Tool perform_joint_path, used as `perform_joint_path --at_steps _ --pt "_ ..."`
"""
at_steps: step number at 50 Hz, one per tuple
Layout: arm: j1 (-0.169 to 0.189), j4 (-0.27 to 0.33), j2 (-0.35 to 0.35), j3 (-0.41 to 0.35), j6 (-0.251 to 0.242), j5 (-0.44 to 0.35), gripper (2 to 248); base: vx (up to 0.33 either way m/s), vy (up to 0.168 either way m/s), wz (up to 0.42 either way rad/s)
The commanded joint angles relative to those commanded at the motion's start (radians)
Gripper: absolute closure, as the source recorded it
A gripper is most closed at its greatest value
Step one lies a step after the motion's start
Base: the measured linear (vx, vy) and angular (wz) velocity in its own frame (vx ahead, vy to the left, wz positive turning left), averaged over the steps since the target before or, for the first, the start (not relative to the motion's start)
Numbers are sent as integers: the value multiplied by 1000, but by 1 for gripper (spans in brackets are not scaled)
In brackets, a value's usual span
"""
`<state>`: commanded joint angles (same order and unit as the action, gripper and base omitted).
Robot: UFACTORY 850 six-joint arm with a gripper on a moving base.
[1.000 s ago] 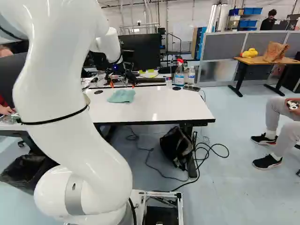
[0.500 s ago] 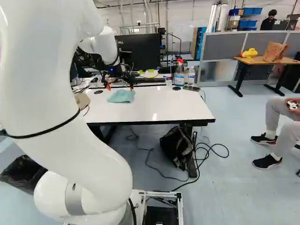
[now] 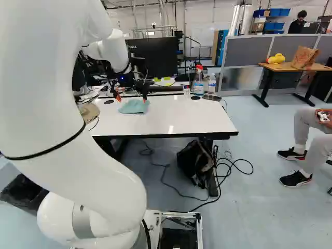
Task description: Clean the table with the green towel
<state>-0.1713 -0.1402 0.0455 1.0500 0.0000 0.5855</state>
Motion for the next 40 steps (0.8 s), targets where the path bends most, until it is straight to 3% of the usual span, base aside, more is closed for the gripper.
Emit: perform_joint_path --at_steps 40 --pt "14 12 -27 -79 0 -120 3 0 0 0"
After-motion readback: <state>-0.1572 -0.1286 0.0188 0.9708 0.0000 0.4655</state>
